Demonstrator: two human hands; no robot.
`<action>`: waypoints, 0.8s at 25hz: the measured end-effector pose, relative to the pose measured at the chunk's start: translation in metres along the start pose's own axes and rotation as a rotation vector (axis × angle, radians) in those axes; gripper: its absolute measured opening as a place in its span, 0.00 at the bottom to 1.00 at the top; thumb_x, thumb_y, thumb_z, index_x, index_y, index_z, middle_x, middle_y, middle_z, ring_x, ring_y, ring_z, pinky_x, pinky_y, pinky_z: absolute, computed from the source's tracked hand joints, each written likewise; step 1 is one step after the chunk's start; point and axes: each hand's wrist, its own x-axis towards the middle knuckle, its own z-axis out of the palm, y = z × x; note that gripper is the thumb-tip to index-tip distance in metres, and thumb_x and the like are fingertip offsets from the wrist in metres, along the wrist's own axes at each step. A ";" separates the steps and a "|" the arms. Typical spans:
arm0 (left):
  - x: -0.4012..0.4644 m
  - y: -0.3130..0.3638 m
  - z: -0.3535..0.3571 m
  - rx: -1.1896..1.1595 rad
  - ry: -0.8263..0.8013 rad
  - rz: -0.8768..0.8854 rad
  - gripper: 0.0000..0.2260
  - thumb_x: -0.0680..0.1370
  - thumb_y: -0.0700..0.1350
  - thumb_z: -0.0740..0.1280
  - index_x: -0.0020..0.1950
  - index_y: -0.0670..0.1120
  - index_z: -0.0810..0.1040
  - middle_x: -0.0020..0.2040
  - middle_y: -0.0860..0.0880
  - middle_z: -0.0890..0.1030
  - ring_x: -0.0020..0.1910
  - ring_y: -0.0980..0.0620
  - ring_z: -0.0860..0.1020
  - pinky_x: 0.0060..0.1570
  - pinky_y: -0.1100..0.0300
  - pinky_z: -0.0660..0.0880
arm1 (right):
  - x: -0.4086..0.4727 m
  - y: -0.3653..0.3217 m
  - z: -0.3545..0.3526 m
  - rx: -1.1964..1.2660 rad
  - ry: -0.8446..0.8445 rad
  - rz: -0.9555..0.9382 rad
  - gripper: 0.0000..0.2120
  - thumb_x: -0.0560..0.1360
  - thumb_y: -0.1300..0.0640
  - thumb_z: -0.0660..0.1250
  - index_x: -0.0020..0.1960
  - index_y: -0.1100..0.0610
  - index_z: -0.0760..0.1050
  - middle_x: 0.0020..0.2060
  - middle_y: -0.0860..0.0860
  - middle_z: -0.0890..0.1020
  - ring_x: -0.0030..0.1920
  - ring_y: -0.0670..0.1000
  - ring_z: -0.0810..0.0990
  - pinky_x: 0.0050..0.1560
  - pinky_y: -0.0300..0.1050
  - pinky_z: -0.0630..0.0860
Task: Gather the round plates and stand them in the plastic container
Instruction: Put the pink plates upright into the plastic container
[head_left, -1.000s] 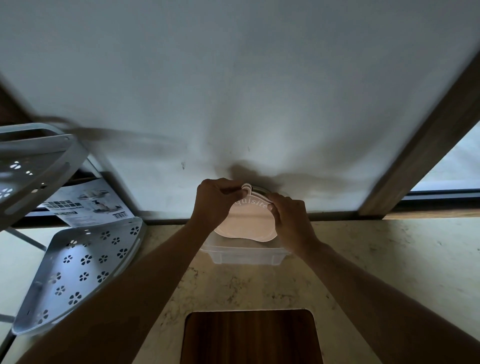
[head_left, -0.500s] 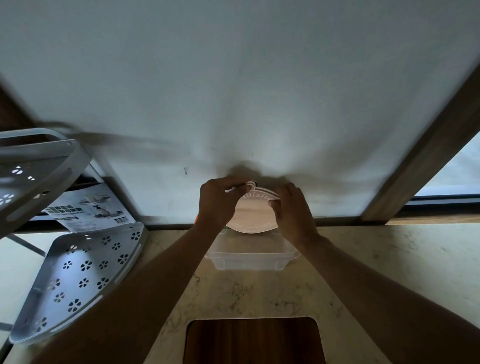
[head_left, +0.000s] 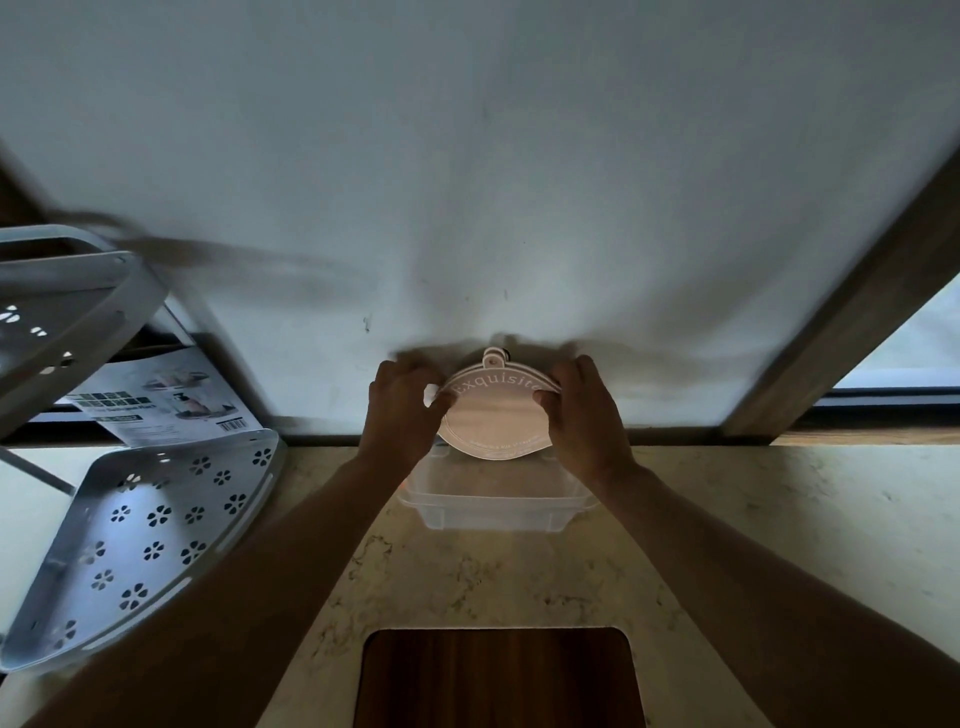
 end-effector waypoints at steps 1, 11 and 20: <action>-0.002 0.001 0.000 -0.025 0.008 -0.012 0.04 0.74 0.45 0.72 0.47 0.46 0.81 0.51 0.49 0.81 0.53 0.45 0.74 0.55 0.48 0.72 | 0.000 0.000 0.000 0.007 -0.003 -0.002 0.06 0.76 0.62 0.68 0.49 0.63 0.72 0.50 0.59 0.74 0.43 0.61 0.76 0.41 0.46 0.69; -0.001 0.006 -0.005 -0.109 0.009 0.003 0.07 0.76 0.44 0.71 0.53 0.45 0.81 0.51 0.48 0.82 0.55 0.46 0.76 0.58 0.50 0.70 | -0.003 -0.001 0.000 -0.073 -0.026 0.011 0.12 0.75 0.61 0.69 0.57 0.62 0.73 0.54 0.59 0.77 0.54 0.61 0.75 0.51 0.53 0.74; -0.006 -0.001 0.009 0.103 -0.015 0.080 0.11 0.78 0.45 0.64 0.59 0.45 0.78 0.61 0.42 0.72 0.59 0.40 0.69 0.57 0.46 0.69 | -0.001 0.004 0.004 -0.258 0.003 -0.002 0.13 0.72 0.56 0.71 0.53 0.61 0.76 0.57 0.61 0.75 0.53 0.62 0.74 0.50 0.54 0.72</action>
